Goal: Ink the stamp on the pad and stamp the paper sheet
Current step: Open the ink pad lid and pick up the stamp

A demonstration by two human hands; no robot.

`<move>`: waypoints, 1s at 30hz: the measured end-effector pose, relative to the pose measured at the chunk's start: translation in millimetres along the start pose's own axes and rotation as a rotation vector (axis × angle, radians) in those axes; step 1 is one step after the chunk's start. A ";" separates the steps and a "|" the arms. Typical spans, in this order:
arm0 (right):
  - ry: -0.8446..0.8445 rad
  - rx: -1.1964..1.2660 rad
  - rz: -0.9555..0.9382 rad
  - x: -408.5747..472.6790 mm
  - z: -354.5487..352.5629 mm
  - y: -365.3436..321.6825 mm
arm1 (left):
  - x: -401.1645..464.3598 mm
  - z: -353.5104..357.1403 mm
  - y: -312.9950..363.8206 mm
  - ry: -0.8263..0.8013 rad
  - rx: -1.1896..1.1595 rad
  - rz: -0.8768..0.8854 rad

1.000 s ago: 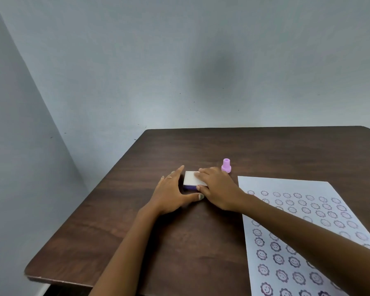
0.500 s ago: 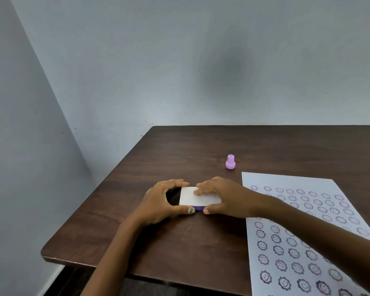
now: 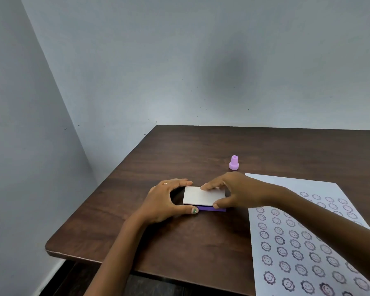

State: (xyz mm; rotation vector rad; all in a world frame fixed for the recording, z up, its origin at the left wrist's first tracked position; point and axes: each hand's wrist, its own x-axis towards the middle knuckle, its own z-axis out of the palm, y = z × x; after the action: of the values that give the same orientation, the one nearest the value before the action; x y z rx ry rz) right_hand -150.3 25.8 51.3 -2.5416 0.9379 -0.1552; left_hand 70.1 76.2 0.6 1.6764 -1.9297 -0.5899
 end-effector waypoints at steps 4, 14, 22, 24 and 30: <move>0.021 0.015 -0.016 2.6 -2.8 -0.5 | -1.6 0.3 0.5 0.023 0.001 0.001; 0.317 0.214 0.021 20.7 -8.7 18.0 | 2.2 2.9 -4.0 0.014 -0.096 -0.026; 0.458 0.134 0.101 49.6 8.2 32.2 | 3.0 4.7 -5.4 0.028 -0.092 -0.021; 0.454 0.102 0.123 54.6 13.1 34.1 | 3.0 5.6 -6.4 0.032 -0.093 -0.023; 0.458 -0.091 0.152 61.3 20.5 40.2 | 1.5 2.4 -2.0 0.044 -0.060 -0.017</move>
State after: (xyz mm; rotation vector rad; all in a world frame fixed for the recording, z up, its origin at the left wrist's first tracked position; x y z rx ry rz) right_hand -122.2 -33.8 13.1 -2.5509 1.3280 -0.6848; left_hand 70.0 74.4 -2.3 1.6560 -1.8505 -0.6059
